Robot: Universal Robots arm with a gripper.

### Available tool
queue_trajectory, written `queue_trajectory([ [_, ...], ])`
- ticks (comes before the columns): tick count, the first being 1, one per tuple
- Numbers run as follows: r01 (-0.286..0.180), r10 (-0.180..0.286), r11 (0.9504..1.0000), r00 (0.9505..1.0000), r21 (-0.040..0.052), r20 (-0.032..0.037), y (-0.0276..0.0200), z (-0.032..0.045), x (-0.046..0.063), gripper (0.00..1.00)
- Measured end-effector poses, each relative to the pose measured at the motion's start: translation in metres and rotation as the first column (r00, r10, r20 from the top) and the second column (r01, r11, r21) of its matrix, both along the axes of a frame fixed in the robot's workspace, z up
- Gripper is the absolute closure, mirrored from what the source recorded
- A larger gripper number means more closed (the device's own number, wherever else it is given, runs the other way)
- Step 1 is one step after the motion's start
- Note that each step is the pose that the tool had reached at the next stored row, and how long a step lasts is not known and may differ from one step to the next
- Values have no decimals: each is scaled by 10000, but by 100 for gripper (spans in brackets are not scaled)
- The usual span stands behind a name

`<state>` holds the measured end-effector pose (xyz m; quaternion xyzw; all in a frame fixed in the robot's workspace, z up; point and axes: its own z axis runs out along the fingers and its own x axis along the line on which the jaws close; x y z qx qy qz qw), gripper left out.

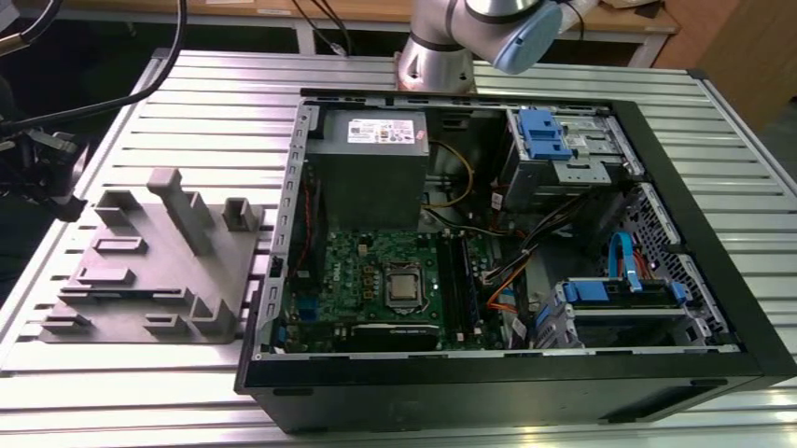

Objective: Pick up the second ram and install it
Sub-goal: 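Reach for the second ram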

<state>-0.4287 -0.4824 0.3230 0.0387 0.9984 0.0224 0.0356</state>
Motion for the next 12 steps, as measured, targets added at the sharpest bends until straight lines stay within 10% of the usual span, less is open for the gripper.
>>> queue_trajectory([
  [12, 0, -8, 9996, 9996, -281, -289, -1, -87, 2, 93],
])
